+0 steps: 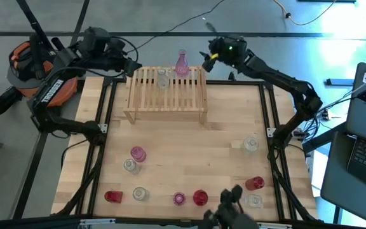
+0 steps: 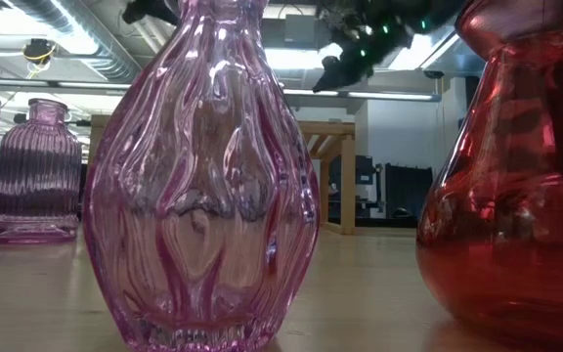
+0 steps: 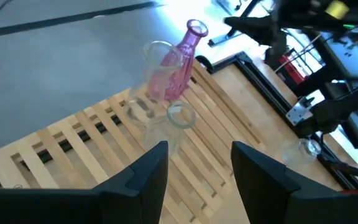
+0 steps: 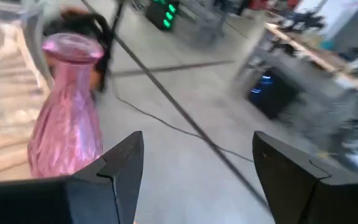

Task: Sort vases onto shelf
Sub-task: Adjust the pink vase on the shelf

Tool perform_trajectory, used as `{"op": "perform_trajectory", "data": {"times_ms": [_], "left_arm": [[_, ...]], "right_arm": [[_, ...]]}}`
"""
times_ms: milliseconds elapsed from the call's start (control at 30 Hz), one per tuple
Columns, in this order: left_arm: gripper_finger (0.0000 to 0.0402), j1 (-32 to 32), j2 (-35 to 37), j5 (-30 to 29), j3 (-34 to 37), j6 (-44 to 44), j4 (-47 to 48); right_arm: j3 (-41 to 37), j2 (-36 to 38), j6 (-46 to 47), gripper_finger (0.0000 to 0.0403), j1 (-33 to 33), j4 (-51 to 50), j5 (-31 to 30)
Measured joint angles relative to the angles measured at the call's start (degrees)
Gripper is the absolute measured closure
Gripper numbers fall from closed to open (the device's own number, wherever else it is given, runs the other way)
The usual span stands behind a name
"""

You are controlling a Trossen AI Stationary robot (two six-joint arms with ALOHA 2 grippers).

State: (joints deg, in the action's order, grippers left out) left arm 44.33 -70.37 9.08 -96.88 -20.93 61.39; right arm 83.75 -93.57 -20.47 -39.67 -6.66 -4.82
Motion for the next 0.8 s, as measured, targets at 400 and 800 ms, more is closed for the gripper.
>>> {"op": "perform_trajectory", "data": {"times_ms": [400,800], "left_arm": [[0.0233,-3.18,0.62,-4.55,0.00,-2.70,0.73],[0.0233,-3.20,0.64,-5.08,0.02,-5.11,0.74]], "right_arm": [[4.97,-12.09,-3.09,0.0155,-4.93,6.96,17.14],[19.88,-24.04,-7.42,0.0155,-6.98,4.40,24.49]]}}
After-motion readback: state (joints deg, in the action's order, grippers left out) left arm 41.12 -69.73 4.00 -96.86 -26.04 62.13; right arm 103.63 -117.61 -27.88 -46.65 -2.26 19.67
